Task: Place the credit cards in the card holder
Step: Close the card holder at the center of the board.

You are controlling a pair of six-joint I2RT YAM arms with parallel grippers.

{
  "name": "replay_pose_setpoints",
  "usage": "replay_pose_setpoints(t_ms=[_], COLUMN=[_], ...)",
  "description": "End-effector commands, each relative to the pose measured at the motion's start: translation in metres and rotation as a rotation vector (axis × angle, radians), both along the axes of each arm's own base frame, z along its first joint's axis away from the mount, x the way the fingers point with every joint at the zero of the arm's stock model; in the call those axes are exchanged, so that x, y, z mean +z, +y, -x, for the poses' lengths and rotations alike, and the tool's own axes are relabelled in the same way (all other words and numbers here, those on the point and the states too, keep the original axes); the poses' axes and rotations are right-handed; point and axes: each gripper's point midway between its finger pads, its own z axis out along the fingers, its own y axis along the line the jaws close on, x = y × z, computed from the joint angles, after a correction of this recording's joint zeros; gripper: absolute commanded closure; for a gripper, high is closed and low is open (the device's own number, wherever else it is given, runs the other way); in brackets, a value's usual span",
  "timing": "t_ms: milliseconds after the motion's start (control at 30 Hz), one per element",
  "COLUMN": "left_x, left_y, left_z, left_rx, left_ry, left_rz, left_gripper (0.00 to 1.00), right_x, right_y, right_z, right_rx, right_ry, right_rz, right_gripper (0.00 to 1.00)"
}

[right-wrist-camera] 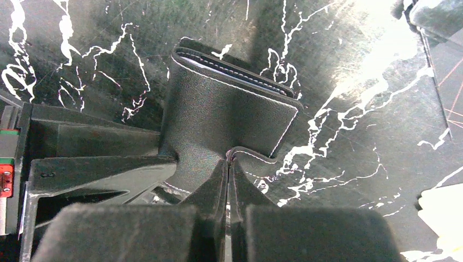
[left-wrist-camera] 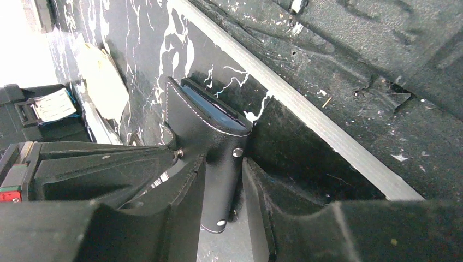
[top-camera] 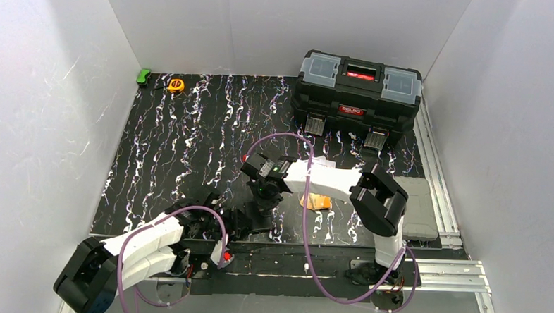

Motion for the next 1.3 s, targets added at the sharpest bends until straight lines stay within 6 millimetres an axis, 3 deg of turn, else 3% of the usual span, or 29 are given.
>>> replay_pose_setpoints(t_ms=[0,1267], left_x=[-0.043,-0.046], left_y=[0.037,0.036], left_z=[0.044,0.044], left_rx=[-0.007,0.021], left_ry=[0.193,0.225], left_rz=[-0.2,-0.236], left_gripper=[0.69,0.74], right_x=[-0.004,-0.059], right_y=[0.012,0.003], right_z=[0.004,0.036], right_rx=[0.035,0.116], right_ry=[0.031,0.032], right_rz=[-0.018,0.179], right_gripper=[0.99,0.99])
